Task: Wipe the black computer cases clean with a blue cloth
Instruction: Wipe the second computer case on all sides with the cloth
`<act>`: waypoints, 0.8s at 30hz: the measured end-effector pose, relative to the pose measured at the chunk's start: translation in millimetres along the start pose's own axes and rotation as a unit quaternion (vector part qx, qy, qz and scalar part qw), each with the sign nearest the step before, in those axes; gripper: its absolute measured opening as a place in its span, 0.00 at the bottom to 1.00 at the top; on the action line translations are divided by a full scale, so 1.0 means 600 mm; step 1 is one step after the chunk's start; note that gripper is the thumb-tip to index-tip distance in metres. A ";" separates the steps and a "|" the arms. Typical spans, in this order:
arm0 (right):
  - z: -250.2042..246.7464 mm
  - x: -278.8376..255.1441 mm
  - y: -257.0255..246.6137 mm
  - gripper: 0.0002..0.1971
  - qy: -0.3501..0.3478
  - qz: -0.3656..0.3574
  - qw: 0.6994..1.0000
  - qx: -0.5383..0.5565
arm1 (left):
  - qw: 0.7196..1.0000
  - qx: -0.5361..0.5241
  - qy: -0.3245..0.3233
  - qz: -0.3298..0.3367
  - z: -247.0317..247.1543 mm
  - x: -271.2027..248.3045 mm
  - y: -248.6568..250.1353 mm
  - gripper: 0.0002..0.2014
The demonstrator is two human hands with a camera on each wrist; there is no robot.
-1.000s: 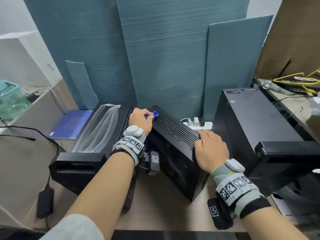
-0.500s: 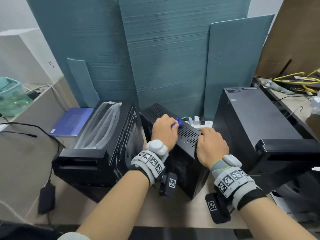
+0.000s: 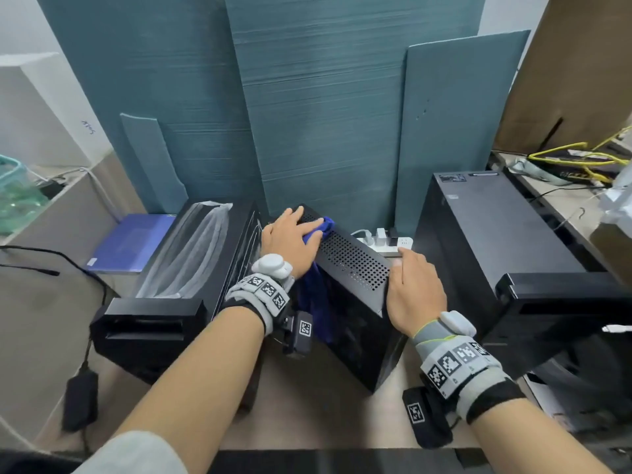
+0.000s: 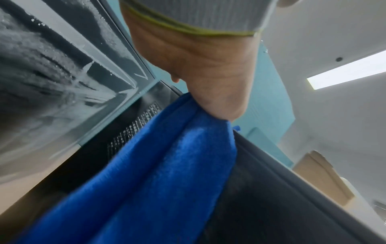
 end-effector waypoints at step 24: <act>0.004 0.031 0.041 0.32 -0.176 0.068 0.857 0.480 | 0.981 0.111 -0.095 0.130 0.014 -0.013 0.132 0.26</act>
Point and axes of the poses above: each hand's wrist, its own x-axis towards the middle knuckle, its own z-axis out of the palm, y = z × x, the point moved 4 cm from there along x, towards the middle knuckle, and after that the axes turned 14 degrees about z, right-handed, at the moved point
